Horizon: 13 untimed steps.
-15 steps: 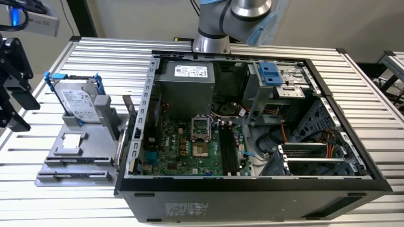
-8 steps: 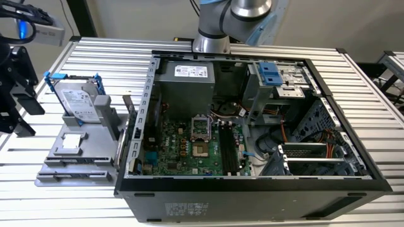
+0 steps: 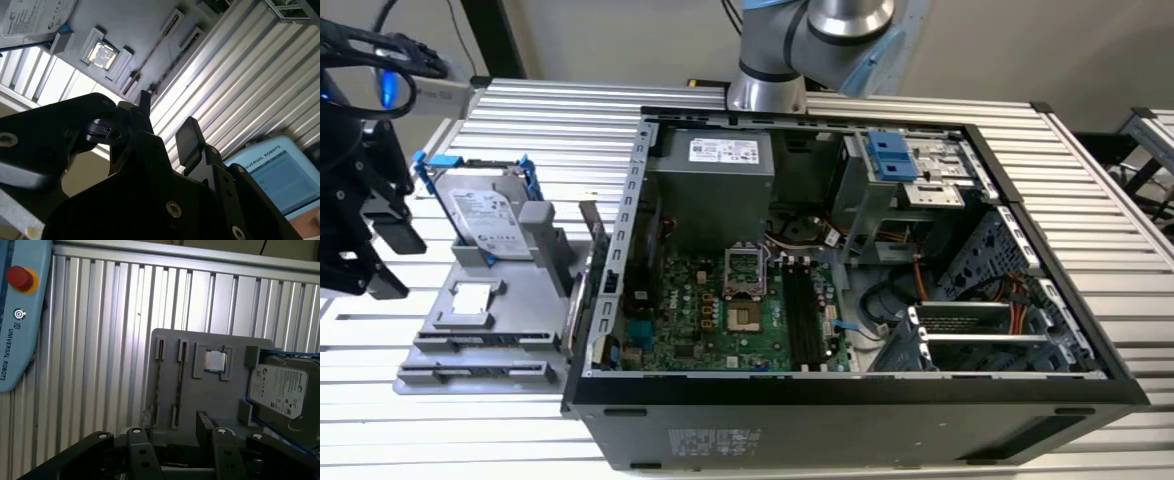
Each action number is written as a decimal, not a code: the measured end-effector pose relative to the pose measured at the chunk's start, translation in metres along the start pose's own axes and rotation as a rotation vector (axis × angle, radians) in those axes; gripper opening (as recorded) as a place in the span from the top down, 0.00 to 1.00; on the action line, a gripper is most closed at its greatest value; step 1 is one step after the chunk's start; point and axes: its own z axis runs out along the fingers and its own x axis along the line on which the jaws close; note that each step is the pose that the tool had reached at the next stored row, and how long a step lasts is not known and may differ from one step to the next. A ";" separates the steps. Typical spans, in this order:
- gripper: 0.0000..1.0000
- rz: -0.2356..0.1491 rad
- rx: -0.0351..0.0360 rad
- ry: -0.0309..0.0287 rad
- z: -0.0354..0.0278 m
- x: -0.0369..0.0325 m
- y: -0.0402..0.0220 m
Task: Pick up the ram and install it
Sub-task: 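Pick up the ram and move it above insertion slot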
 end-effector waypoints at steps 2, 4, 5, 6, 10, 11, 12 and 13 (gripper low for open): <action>0.00 0.000 0.0000 0.0001 0.0032 0.0002 -0.0003; 0.00 0.000 0.0000 0.0001 0.0064 0.0003 -0.0005; 0.00 0.000 -0.0001 0.0002 0.0078 0.0004 -0.0006; 0.00 0.000 -0.0001 0.0001 0.0094 0.0004 -0.0006; 0.00 0.000 0.0001 0.0000 0.0152 0.0007 -0.0009; 0.00 0.000 0.0000 0.0001 0.0165 0.0007 -0.0009; 0.00 0.001 0.0000 0.0001 0.0178 0.0008 -0.0009; 0.00 0.001 0.0000 0.0000 0.0191 0.0008 -0.0009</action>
